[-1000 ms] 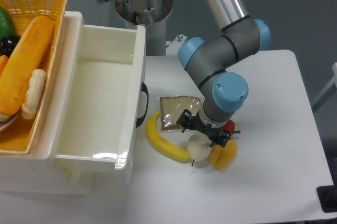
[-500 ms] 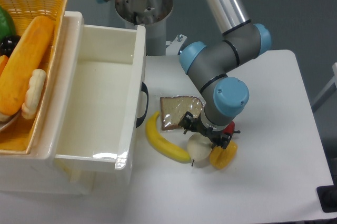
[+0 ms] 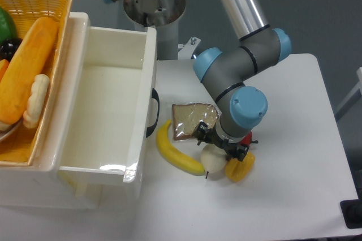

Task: Pick up the pear

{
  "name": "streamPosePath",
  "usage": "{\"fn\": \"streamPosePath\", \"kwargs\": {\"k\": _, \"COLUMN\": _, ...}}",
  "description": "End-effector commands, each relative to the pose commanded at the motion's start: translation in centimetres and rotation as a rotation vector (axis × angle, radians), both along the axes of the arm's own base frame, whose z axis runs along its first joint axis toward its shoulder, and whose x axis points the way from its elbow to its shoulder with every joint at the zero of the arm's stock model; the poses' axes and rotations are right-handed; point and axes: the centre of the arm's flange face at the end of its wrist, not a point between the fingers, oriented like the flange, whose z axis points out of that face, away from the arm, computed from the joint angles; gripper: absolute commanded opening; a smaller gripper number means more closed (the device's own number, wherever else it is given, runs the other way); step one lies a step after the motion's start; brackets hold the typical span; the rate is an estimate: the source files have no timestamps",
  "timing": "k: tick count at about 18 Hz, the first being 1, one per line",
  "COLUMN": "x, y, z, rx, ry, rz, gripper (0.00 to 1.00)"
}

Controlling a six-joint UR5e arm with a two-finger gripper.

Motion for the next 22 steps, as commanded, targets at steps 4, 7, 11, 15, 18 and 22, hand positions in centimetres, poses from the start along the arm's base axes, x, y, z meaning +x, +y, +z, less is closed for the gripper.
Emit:
{"fn": "streamPosePath", "kwargs": {"k": 4, "x": -0.08, "y": 0.17, "z": -0.26, "rx": 0.001, "ry": 0.004, "rz": 0.009, "gripper": 1.00}}
{"fn": "streamPosePath", "kwargs": {"k": 7, "x": -0.10, "y": 0.20, "z": -0.44, "rx": 0.001, "ry": 0.002, "rz": 0.009, "gripper": 1.00}}
{"fn": "streamPosePath", "kwargs": {"k": 11, "x": -0.16, "y": 0.24, "z": -0.67, "rx": -0.001, "ry": -0.001, "rz": 0.012, "gripper": 1.00}}
{"fn": "streamPosePath", "kwargs": {"k": 15, "x": -0.18, "y": 0.38, "z": -0.84, "rx": -0.002, "ry": -0.002, "rz": 0.011, "gripper": 1.00}}
{"fn": "streamPosePath", "kwargs": {"k": 18, "x": -0.29, "y": 0.45, "z": -1.00, "rx": -0.002, "ry": -0.002, "rz": 0.011, "gripper": 1.00}}
{"fn": "streamPosePath", "kwargs": {"k": 22, "x": -0.46, "y": 0.57, "z": -0.94, "rx": 0.000, "ry": 0.000, "rz": 0.011, "gripper": 1.00}}
